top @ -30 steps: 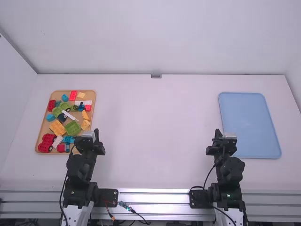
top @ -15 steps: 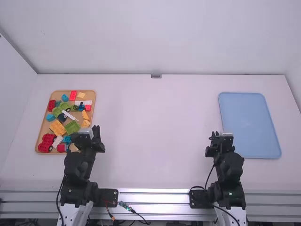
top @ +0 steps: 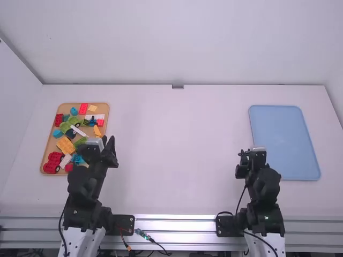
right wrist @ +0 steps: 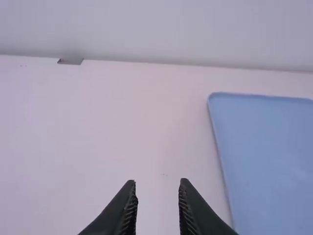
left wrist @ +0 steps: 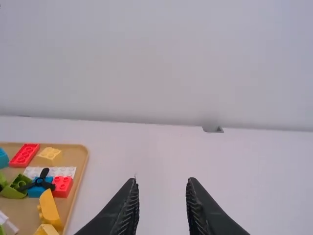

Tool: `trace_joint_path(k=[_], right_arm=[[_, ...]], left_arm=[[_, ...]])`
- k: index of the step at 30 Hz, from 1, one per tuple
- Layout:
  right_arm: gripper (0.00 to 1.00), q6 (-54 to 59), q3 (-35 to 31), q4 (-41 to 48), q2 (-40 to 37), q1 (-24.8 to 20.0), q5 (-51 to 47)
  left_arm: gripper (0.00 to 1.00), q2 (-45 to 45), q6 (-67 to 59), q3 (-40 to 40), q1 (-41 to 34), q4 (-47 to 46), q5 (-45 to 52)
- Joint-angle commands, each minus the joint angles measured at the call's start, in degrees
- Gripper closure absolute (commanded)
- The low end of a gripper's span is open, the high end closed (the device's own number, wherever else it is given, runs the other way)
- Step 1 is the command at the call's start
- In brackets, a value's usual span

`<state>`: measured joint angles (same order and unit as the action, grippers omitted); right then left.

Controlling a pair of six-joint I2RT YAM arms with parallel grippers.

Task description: Assemble lego blocks to make yellow taxi

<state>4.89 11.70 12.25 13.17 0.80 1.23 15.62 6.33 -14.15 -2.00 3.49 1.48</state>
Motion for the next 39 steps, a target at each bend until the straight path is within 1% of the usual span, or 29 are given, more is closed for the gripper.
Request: trace_joint_path(k=[1, 9, 14, 24, 28, 32, 39], right_arm=[[0.76, 0.6, 2.7, 0.2, 1.1, 0.7, 0.4], [0.7, 3.7, 5.9, -0.9, 4.2, 3.6, 0.1], [0.66, 5.7, 8.2, -3.0, 6.5, 5.4, 0.0], [0.59, 3.8, 12.4, -6.9, 10.7, 5.6, 0.2], [0.56, 1.9, 14.2, -5.5, 12.6, 5.6, 0.2], [0.5, 0.4, 17.4, -4.0, 15.8, 5.6, 0.3], [0.39, -0.9, 23.7, -4.8, 22.1, 5.6, 0.0]], left_arm=[[0.7, 1.6, 0.3, -3.1, -0.3, 0.0, 1.1], [0.57, 9.1, 0.4, -10.3, -0.2, -1.5, 1.1], [0.47, 14.9, 0.3, -10.3, -0.2, -1.2, 0.8], [0.31, 24.3, 0.3, -10.3, -0.3, 2.5, 0.4], [0.26, 27.1, 0.3, -10.3, -0.2, 3.1, 0.4], [0.2, 30.7, 2.7, -10.3, -0.2, 5.3, 0.4], [0.11, 35.6, 3.3, -10.3, -0.2, 8.0, 0.4]])
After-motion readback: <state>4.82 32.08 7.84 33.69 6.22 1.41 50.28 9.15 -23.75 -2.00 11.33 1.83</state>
